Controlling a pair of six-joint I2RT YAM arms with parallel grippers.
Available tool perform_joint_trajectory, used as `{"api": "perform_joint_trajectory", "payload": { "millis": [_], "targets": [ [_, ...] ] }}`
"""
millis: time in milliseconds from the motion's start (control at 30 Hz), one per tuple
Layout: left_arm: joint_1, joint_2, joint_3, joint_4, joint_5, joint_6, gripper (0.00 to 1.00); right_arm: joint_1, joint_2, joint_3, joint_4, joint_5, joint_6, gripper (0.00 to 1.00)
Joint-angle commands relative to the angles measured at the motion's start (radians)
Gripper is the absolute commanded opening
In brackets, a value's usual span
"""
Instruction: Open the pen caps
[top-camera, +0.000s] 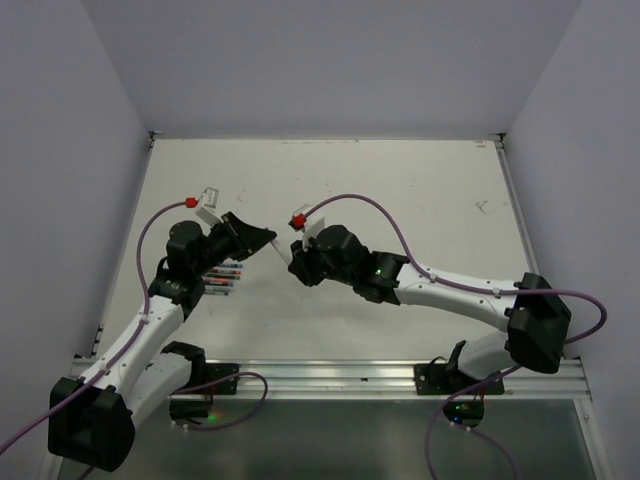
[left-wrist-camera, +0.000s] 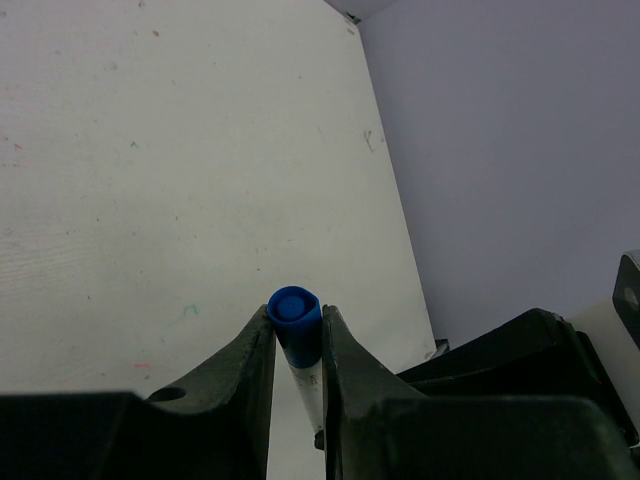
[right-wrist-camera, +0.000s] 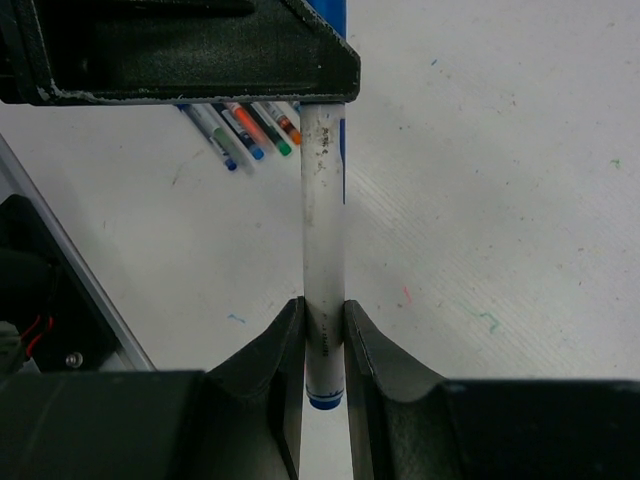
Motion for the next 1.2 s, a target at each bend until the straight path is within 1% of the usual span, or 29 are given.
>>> {"api": "perform_joint_trajectory", "payload": {
  "millis": [0, 33, 100, 133, 267, 300, 400, 433, 467, 500, 533, 667, 733, 767, 800, 867, 1000, 1100, 1167],
  "targets": [
    [-0.002, 0.004, 0.009, 0.006, 0.025, 0.013, 0.0, -0.004, 0.011, 0.043, 0.035, 0.007, 0.011, 0.07],
    [-0.002, 0.006, 0.01, 0.009, 0.028, 0.012, 0.0, -0.002, 0.017, 0.052, 0.03, 0.012, 0.008, 0.14],
    [-0.004, 0.008, 0.01, 0.011, 0.036, 0.012, 0.0, -0.002, 0.043, 0.086, 0.013, 0.013, -0.005, 0.23],
    [-0.004, 0.005, 0.014, 0.009, 0.036, 0.012, 0.0, -0.004, 0.052, 0.097, 0.012, 0.012, -0.008, 0.33],
    [-0.004, -0.011, 0.023, -0.008, 0.036, 0.019, 0.0, -0.004, 0.092, 0.137, 0.015, -0.002, -0.02, 0.5],
    [-0.004, -0.014, 0.026, -0.017, 0.034, 0.021, 0.0, -0.004, 0.101, 0.15, 0.015, -0.003, -0.022, 0.5],
    [-0.005, -0.029, 0.032, -0.035, 0.031, 0.027, 0.0, -0.004, 0.118, 0.155, 0.01, -0.003, -0.019, 0.44],
    [-0.004, -0.032, 0.038, -0.04, 0.029, 0.032, 0.0, -0.004, 0.117, 0.148, 0.016, -0.002, -0.015, 0.37],
    [-0.004, -0.034, 0.043, -0.045, 0.031, 0.035, 0.0, -0.004, 0.115, 0.138, 0.033, 0.0, -0.009, 0.3],
    [-0.004, -0.04, 0.046, -0.045, 0.031, 0.035, 0.0, -0.002, 0.114, 0.123, 0.039, 0.0, -0.009, 0.06],
    [-0.004, -0.045, 0.044, -0.039, 0.026, 0.035, 0.0, -0.004, 0.114, 0.118, 0.041, 0.01, -0.008, 0.0],
    [-0.004, -0.055, 0.055, -0.035, 0.002, 0.038, 0.0, 0.001, 0.109, 0.094, 0.046, 0.024, -0.012, 0.0],
    [-0.004, -0.064, 0.076, -0.069, -0.061, 0.052, 0.0, 0.005, 0.103, 0.065, 0.046, 0.053, -0.005, 0.0],
    [-0.004, -0.069, 0.084, -0.078, -0.087, 0.056, 0.0, 0.016, 0.101, 0.054, 0.043, 0.093, 0.0, 0.0],
    [-0.004, -0.078, 0.099, -0.101, -0.149, 0.059, 0.0, 0.025, 0.101, 0.04, 0.036, 0.111, -0.002, 0.0],
    [-0.004, -0.077, 0.115, -0.104, -0.199, 0.059, 0.0, 0.054, 0.098, 0.02, 0.027, 0.186, 0.0, 0.0],
    [-0.004, -0.051, 0.176, -0.134, -0.309, 0.067, 0.0, 0.09, 0.077, -0.058, 0.036, 0.277, 0.029, 0.0],
    [-0.004, -0.04, 0.207, -0.149, -0.387, 0.076, 0.0, 0.107, 0.068, -0.104, 0.046, 0.3, 0.047, 0.0],
    [-0.004, -0.026, 0.237, -0.147, -0.405, 0.084, 0.0, 0.107, 0.054, -0.125, 0.046, 0.312, 0.058, 0.0]
  ]
}}
